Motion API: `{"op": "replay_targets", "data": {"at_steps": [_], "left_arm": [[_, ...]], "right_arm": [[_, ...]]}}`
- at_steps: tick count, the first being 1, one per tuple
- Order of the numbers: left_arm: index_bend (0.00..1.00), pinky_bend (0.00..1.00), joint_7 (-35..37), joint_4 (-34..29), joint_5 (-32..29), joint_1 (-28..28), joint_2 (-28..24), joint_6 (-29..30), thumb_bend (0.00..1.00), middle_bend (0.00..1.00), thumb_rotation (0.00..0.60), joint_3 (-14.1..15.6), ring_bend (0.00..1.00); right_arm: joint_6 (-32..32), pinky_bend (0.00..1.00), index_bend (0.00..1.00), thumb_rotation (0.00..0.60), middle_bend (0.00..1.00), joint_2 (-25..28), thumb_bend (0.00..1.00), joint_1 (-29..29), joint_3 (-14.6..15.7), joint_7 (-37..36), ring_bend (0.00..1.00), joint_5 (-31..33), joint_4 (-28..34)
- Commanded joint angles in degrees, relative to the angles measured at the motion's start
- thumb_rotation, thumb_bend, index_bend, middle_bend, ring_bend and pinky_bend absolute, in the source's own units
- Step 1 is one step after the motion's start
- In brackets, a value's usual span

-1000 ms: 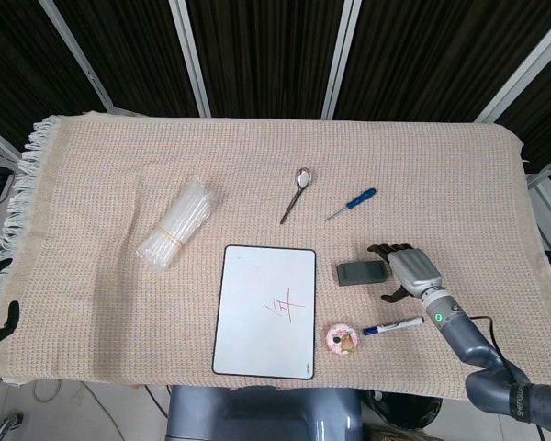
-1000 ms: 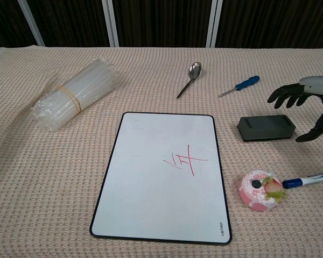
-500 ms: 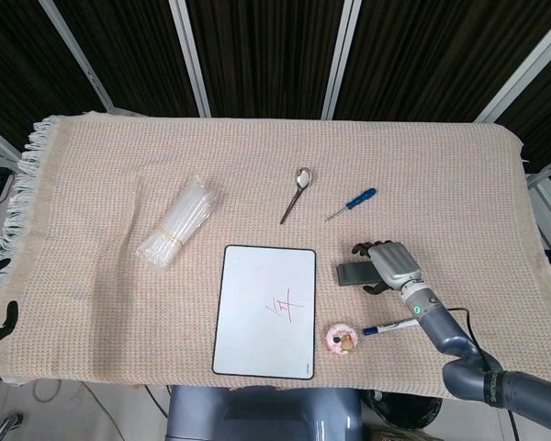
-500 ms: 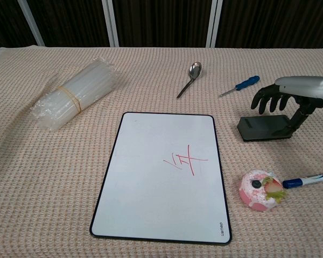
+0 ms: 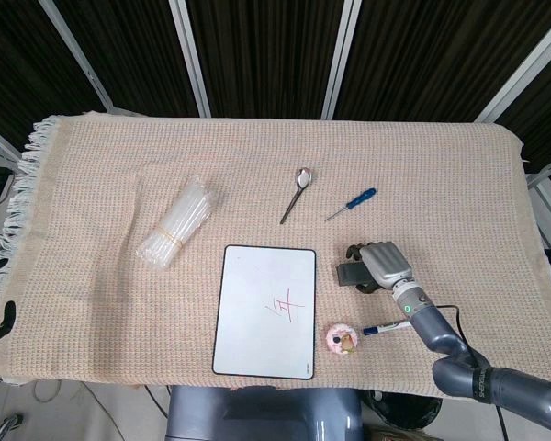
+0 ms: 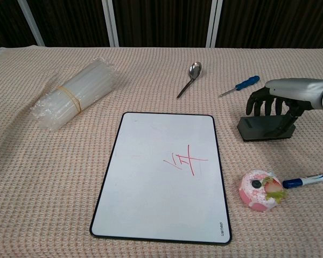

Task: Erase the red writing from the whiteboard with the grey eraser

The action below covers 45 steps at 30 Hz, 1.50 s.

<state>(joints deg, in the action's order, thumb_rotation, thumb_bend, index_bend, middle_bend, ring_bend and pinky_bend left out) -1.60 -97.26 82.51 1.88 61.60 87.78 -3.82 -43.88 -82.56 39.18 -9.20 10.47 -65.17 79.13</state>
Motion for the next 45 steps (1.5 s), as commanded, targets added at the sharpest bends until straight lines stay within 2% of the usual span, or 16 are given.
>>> {"op": "replay_targets", "data": {"at_steps": [1, 13, 22, 28, 37, 45], "left_arm": [[0.15, 0.00, -0.12, -0.09, -0.14, 0.00, -0.01, -0.06, 0.46, 0.01, 0.600, -0.03, 0.00], [0.15, 0.00, -0.45, -0.45, -0.55, -0.06, -0.09, -0.15, 0.46, 0.01, 0.600, -0.10, 0.00], [0.15, 0.00, -0.28, -0.66, -0.68, -0.10, -0.17, -0.15, 0.46, 0.01, 0.600, -0.16, 0.00], [0.15, 0.00, -0.46, -0.71, -0.79, 0.05, -0.09, -0.55, 0.46, 0.01, 0.600, -0.10, 0.00], [0.15, 0.00, 0.00, -0.81, -0.64, 0.11, -0.20, -0.72, 0.46, 0.01, 0.600, -0.05, 0.00], [0.15, 0.00, 0.42, -0.97, -0.52, 0.06, -0.26, -0.63, 0.46, 0.01, 0.600, -0.03, 0.00]], "right_arm": [[-0.05, 0.43, 0.42, 0.600, 0.42, -0.03, 0.32, 0.12, 0.10, 0.11, 0.41, 0.15, 0.02], [0.10, 0.47, 0.52, 0.600, 0.49, -0.05, 0.43, 0.80, 0.48, 0.39, 0.46, 0.62, 0.49], [-0.56, 0.48, 0.52, 0.600, 0.50, 0.97, 0.43, 1.60, -0.58, 0.16, 0.47, 0.85, 3.28], [0.57, 0.48, 0.52, 0.600, 0.50, 0.90, 0.43, 3.60, -2.11, 1.98, 0.47, 4.61, 6.46], [-1.97, 0.48, 0.52, 0.600, 0.50, -4.88, 0.43, 8.45, -4.04, 9.74, 0.47, 10.72, 7.51], [-5.30, 0.49, 0.53, 0.600, 0.50, -11.28, 0.45, 11.64, -4.07, 16.28, 0.47, 15.26, 6.79]]}}
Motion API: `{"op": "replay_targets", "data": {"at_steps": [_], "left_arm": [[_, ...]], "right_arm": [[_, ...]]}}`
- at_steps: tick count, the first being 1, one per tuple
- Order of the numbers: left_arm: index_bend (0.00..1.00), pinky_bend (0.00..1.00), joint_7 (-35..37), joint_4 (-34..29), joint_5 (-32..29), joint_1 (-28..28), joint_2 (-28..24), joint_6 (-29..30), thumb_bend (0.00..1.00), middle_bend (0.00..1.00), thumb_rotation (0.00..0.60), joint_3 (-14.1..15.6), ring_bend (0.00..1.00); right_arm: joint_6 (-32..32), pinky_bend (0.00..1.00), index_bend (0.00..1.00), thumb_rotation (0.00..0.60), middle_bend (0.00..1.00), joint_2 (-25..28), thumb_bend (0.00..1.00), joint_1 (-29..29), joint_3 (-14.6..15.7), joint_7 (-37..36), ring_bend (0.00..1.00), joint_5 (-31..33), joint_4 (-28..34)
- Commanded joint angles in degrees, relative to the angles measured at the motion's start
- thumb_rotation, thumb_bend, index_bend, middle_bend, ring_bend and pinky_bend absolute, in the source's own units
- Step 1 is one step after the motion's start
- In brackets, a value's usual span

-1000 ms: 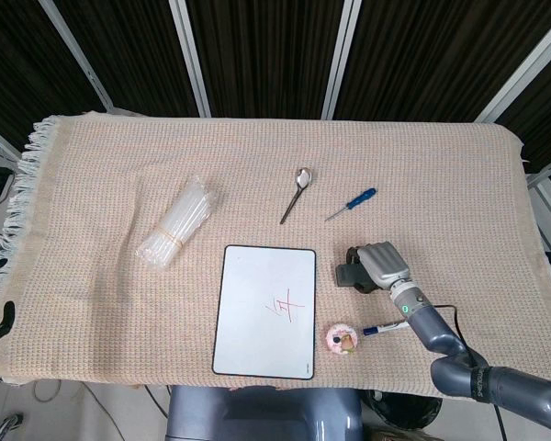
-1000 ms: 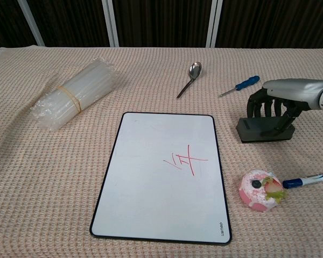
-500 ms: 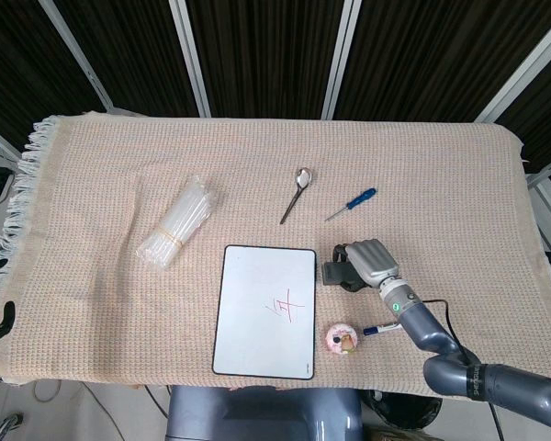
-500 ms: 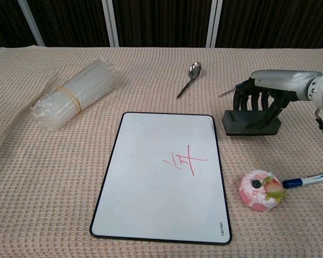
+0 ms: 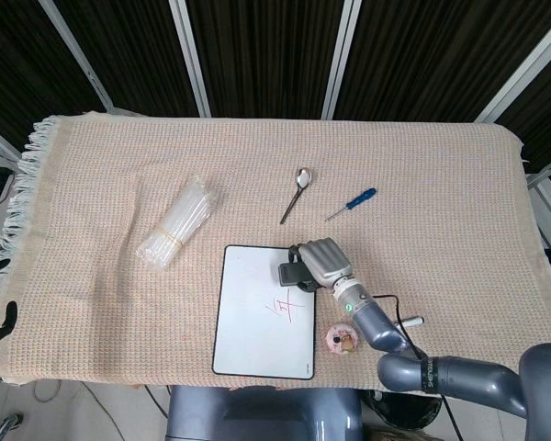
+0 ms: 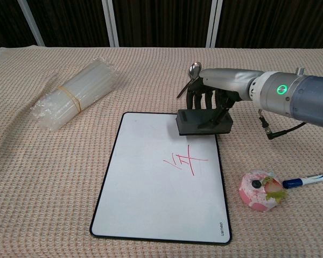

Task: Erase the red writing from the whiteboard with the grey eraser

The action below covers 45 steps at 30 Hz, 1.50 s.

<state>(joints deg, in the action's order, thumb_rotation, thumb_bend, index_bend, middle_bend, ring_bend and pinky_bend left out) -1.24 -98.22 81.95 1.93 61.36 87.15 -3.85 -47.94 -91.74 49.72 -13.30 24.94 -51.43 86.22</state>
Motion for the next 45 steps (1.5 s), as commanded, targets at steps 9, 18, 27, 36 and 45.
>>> {"op": "replay_targets", "data": {"at_steps": [9, 18, 27, 36, 45], "left_arm": [[0.15, 0.00, 0.38, -0.16, 0.12, 0.00, -0.21, -0.07, 0.46, 0.01, 0.600, 0.05, 0.00], [0.15, 0.00, -0.03, -0.07, 0.13, -0.05, -0.23, 0.06, 0.46, 0.01, 0.600, 0.06, 0.00], [0.15, 0.00, -0.17, -0.16, 0.10, -0.05, -0.24, 0.14, 0.46, 0.01, 0.600, 0.01, 0.00], [0.15, 0.00, -0.25, -0.02, 0.29, -0.09, -0.13, 0.33, 0.46, 0.01, 0.600, 0.03, 0.00], [0.15, 0.00, -0.29, 0.08, 0.36, -0.09, -0.10, 0.42, 0.46, 0.01, 0.600, 0.01, 0.00]], "right_arm": [[-4.48, 0.52, 0.53, 0.600, 0.51, -7.55, 0.45, 2.45, 1.17, 5.69, 0.48, 4.04, -1.28], [-5.49, 0.53, 0.54, 0.600, 0.51, -8.44, 0.45, 2.14, 2.85, 6.51, 0.49, 3.34, 0.47], [-5.78, 0.53, 0.54, 0.600, 0.52, -5.62, 0.46, 0.34, 7.28, 7.49, 0.49, 1.38, 6.88], [-9.18, 0.54, 0.55, 0.600, 0.52, -3.23, 0.47, -3.24, 12.60, 7.47, 0.50, -3.85, 13.93], [-10.36, 0.54, 0.56, 0.600, 0.53, -4.04, 0.47, -4.15, 11.87, 6.70, 0.50, -4.43, 11.88]]}}
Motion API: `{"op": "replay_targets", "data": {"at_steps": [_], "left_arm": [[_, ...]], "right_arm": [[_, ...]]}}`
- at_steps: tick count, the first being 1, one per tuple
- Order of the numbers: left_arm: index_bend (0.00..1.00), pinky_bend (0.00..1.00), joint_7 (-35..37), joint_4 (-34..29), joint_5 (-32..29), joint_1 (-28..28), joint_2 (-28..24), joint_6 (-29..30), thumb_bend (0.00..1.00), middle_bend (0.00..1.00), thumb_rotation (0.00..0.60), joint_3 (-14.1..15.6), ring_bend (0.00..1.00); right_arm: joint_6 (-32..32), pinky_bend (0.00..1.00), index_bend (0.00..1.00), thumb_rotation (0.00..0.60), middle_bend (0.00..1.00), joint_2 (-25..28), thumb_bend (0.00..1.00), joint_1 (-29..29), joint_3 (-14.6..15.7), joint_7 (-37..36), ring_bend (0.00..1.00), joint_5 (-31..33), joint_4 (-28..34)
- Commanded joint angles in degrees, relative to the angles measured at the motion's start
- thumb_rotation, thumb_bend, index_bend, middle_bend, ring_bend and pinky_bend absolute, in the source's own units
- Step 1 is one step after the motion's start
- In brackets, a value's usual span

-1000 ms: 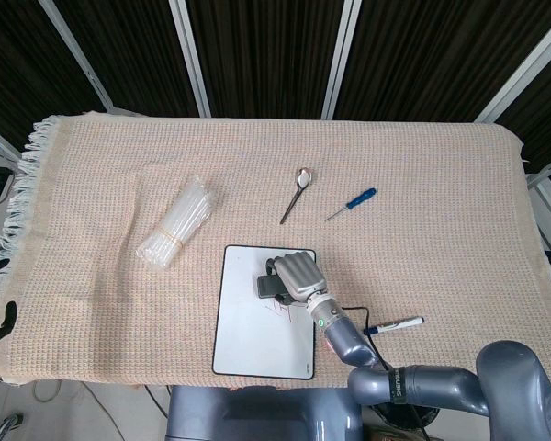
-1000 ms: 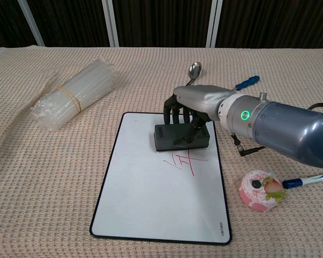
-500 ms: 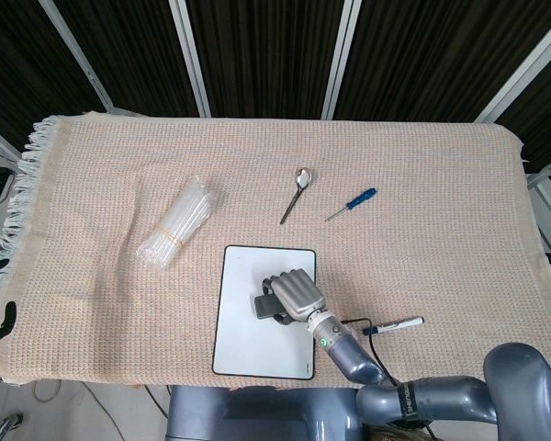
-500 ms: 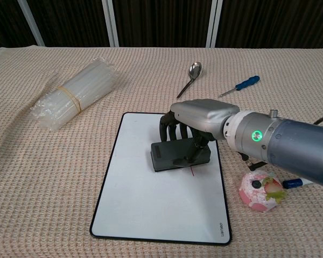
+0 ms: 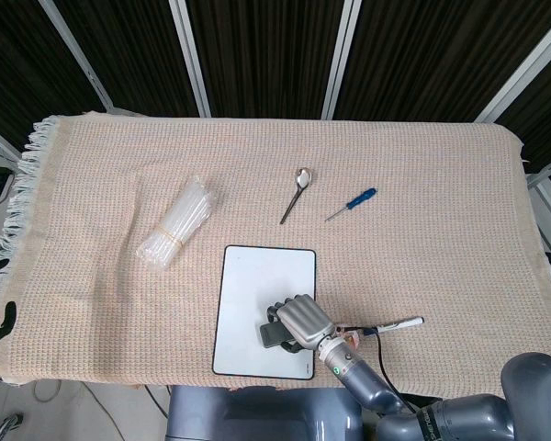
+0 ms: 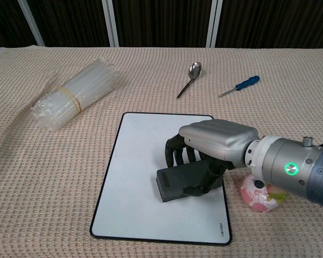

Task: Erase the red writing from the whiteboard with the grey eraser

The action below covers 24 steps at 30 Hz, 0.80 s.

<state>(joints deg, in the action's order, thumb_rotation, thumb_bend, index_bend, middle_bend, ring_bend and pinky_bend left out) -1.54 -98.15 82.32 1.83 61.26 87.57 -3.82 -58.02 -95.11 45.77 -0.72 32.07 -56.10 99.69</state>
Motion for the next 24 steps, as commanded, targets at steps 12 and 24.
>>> {"op": "replay_targets", "data": {"at_steps": [12, 24], "left_arm": [[0.15, 0.00, 0.08, 0.05, -0.02, 0.00, -0.06, 0.07, 0.46, 0.01, 0.600, -0.07, 0.00], [0.15, 0.00, -0.03, 0.09, 0.03, -0.04, -0.01, 0.16, 0.46, 0.01, 0.600, -0.05, 0.00]], "right_arm": [[-0.37, 0.54, 0.56, 0.600, 0.53, -3.09, 0.47, -0.05, -4.22, -1.42, 0.50, 1.62, -11.00], [0.88, 0.54, 0.57, 0.600, 0.53, -3.66, 0.47, 1.18, -9.21, -3.71, 0.50, 3.05, -18.68]]}}
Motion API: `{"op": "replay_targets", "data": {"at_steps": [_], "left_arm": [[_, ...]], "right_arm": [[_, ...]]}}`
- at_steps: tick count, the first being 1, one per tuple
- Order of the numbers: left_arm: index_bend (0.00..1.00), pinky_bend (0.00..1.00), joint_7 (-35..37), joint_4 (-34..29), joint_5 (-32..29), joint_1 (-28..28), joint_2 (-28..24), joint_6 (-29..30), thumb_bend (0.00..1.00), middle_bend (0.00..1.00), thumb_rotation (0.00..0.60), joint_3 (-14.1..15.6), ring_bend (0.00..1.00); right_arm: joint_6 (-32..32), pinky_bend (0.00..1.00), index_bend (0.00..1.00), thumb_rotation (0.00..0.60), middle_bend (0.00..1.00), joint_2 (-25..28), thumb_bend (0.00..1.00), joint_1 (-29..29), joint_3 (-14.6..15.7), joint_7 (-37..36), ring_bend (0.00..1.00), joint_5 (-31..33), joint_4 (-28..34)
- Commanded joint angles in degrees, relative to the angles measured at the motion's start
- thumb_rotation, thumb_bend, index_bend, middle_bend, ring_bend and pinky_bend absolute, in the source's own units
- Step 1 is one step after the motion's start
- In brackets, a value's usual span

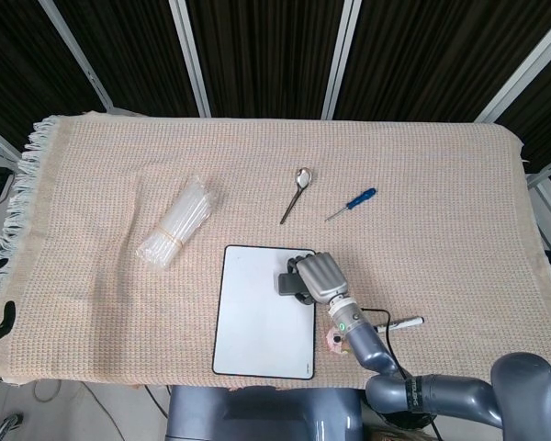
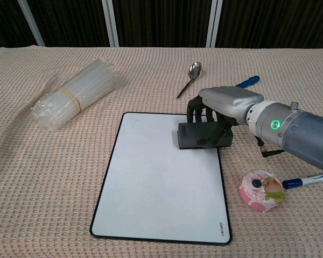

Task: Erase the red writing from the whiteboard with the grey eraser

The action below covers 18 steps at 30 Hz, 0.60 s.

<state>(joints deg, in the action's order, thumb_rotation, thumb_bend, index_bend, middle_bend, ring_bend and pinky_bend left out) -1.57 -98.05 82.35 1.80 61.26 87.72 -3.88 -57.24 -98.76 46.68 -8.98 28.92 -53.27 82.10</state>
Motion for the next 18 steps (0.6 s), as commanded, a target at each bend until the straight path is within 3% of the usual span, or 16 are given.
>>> {"op": "replay_targets", "data": {"at_steps": [1, 11, 18], "left_arm": [[0.15, 0.00, 0.01, 0.00, 0.01, -0.01, -0.02, 0.02, 0.46, 0.01, 0.600, 0.00, 0.00], [0.15, 0.00, 0.02, 0.04, 0.11, -0.02, -0.01, 0.05, 0.46, 0.01, 0.600, 0.04, 0.00], [0.15, 0.00, -0.38, 0.13, 0.22, 0.00, 0.16, 0.16, 0.46, 0.01, 0.600, 0.03, 0.00]], "right_arm": [[0.06, 0.54, 0.57, 0.600, 0.53, 0.18, 0.47, 0.27, -1.32, -0.73, 0.50, 0.30, -1.48], [1.91, 0.54, 0.57, 0.600, 0.52, 7.55, 0.47, -1.38, -3.31, -3.75, 0.49, 2.11, 0.17], [2.66, 0.51, 0.57, 0.600, 0.51, 15.22, 0.47, -5.32, -2.05, -12.03, 0.49, -3.37, 3.22]]}}
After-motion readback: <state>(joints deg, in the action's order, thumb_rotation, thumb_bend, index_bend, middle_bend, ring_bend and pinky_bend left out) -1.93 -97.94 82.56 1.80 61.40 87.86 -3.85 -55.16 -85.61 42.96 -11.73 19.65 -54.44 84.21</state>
